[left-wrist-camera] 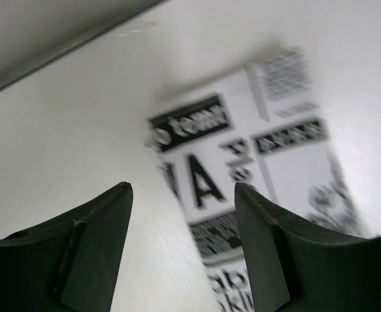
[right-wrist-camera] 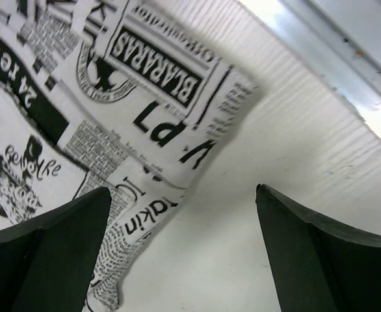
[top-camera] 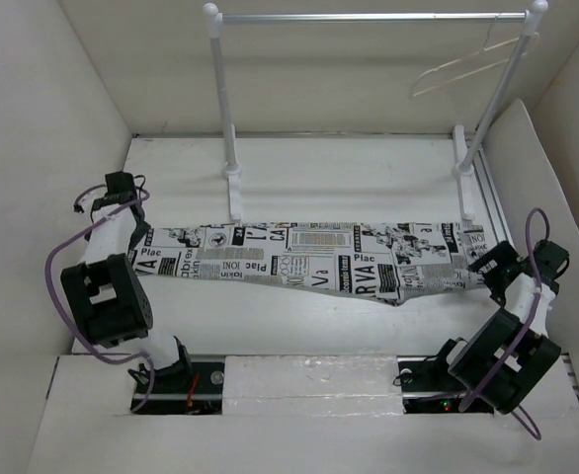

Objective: Place the trousers on the hanger
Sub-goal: Fold the trousers at the center of the board.

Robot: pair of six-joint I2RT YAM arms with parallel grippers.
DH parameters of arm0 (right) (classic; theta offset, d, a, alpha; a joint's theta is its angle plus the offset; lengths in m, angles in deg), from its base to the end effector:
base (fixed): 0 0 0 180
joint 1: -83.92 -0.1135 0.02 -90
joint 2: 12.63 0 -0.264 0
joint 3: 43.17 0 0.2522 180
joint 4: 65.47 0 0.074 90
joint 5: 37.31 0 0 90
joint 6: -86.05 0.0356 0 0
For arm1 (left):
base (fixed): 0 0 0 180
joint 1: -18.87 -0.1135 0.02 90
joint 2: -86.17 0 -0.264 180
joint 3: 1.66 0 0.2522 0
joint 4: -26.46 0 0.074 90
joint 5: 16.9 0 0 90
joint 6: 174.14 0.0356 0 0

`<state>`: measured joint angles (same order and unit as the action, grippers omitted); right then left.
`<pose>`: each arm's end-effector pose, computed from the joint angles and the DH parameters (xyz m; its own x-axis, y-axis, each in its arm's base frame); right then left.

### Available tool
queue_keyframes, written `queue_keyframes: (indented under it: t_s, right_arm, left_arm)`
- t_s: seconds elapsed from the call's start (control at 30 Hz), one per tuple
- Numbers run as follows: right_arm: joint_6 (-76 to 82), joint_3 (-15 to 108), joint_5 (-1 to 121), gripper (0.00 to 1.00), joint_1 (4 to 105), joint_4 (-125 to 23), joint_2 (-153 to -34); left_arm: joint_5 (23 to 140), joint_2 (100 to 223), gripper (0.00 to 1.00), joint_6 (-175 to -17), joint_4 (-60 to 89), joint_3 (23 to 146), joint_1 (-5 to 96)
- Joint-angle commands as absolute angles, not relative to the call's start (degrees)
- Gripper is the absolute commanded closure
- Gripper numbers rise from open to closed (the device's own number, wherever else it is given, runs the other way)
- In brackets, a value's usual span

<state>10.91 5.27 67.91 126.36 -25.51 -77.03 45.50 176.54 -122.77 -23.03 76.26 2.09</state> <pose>0.1606 -0.1342 0.1925 -0.4516 0.7483 -0.4858 0.6812 0.6409 0.3539 0.2993 0.1075 0.2300 -0.3700 -0.6894 -0.6227 -0.8903 0.4546 0.0257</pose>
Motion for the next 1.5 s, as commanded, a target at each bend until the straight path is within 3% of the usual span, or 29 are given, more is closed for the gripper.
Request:
queue_keyframes:
  t_s: [0.0, 0.07, 0.2, 0.37, 0.4, 0.5, 0.6, 0.73, 0.83, 1.0, 1.13, 1.27, 1.47]
  right_arm:
    - [11.8, 7.8, 67.5, 0.02, 128.6, -29.2, -78.9]
    - [12.5, 7.7, 65.1, 0.02, 129.3, -29.4, -80.7]
    - [16.1, 3.6, 71.7, 0.06, 131.8, -41.4, -85.1]
    - [18.6, 4.7, 76.1, 0.15, 131.3, -46.6, -95.4]
    - [18.6, 5.2, 77.0, 0.26, 131.3, -47.5, -96.2]
    - [18.6, 6.1, 78.3, 0.73, 131.3, -48.7, -96.8]
    - [19.5, 6.7, 82.0, 1.00, 131.3, -48.5, -94.7]
    - [24.7, 7.7, 90.1, 1.00, 129.7, -49.0, -82.7]
    - [21.6, 14.4, 85.7, 1.00, 122.6, -36.4, -72.4]
    - [18.2, 30.9, 80.8, 1.00, 119.6, -24.3, -66.4]
    - [11.0, 47.0, 76.2, 1.00, 117.5, -13.9, -67.5]
    - [7.2, 55.7, 70.2, 1.00, 114.9, -9.5, -68.0]
    - [6.2, 65.5, 77.0, 1.00, 110.3, -10.7, -71.1]
  left_arm:
    - [53.7, 169.1, 0.41, -123.3, -22.5, 78.9, 8.0]
    - [56.9, 166.3, 0.44, -122.6, -18.2, 75.1, 13.0]
    - [67.2, 157.4, 0.52, -121.8, -7.5, 66.3, 28.2]
    - [71.9, 157.9, 0.63, -124.9, -2.3, 60.5, 33.5]
    - [72.8, 159.1, 0.65, -125.0, -1.9, 59.9, 33.5]
    - [72.1, 160.3, 0.74, -124.7, -1.9, 58.9, 33.5]
    - [72.0, 159.2, 0.78, -124.1, -2.1, 58.0, 33.5]
    - [76.7, 156.6, 0.92, -124.0, -0.4, 56.4, 33.5]
    - [78.6, 154.5, 1.00, -123.8, 0.9, 55.2, 35.3]
    - [71.5, 157.6, 1.00, -123.7, -2.9, 59.9, 44.8]
    - [69.3, 161.9, 1.00, -128.0, -1.8, 65.1, 58.1]
    - [67.0, 170.2, 1.00, -131.9, -0.8, 72.4, 71.0]
    - [67.5, 186.7, 1.00, -134.9, 2.1, 82.8, 79.6]
